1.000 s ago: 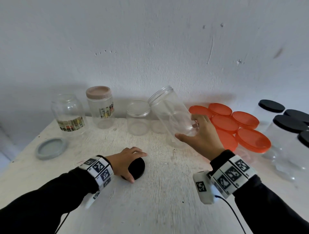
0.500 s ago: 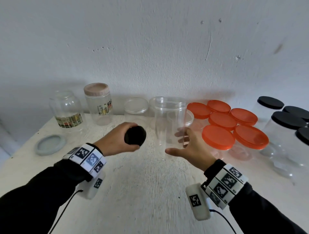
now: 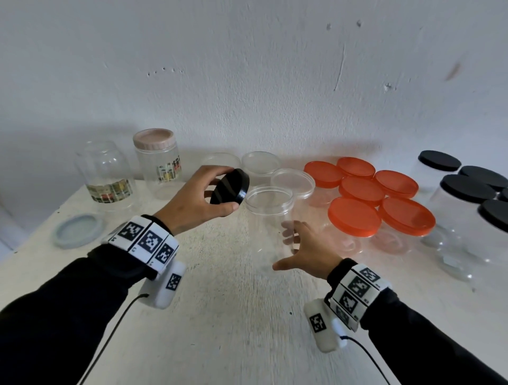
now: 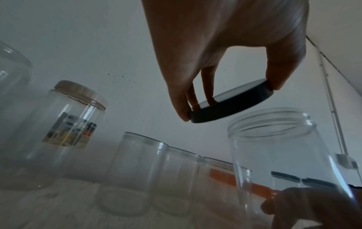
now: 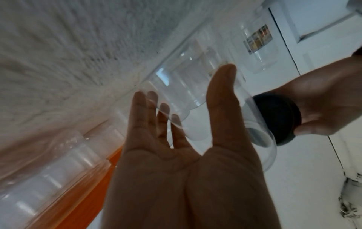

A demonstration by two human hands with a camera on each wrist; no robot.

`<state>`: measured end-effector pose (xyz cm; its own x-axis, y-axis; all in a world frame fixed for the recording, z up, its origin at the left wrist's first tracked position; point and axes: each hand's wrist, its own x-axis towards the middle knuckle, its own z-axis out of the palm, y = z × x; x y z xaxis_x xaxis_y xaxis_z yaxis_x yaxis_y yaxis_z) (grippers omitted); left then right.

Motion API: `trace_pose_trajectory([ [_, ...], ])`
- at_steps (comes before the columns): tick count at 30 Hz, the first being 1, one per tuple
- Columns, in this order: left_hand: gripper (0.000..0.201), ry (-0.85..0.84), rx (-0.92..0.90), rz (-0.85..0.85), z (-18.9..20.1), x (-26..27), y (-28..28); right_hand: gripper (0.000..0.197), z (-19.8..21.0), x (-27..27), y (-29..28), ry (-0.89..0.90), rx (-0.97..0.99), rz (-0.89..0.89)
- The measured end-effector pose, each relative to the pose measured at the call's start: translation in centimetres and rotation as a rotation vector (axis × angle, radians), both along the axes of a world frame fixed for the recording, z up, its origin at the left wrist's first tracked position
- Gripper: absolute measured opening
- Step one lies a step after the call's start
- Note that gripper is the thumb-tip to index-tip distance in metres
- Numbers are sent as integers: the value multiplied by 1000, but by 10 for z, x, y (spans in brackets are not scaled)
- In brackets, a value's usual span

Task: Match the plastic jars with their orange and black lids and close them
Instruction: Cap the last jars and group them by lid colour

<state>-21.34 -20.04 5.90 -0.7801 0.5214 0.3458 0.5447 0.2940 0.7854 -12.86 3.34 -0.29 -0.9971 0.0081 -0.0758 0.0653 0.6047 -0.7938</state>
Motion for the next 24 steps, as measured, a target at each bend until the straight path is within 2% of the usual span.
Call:
trace_pose_trajectory([
  [5,74,28,16,-5,2,4,12,92,-6,1,3,-26,-35,16],
  [11,77,113,-65,-43,4,6,24,80,-8,3,5,-97,-109,39],
  [17,76,186,-173,-141,9,10,38,60,0,7,-3,-4,-90,-27],
  [24,85,237,-337,-194,9,12,49,62,0,8,-6,38,-131,-53],
])
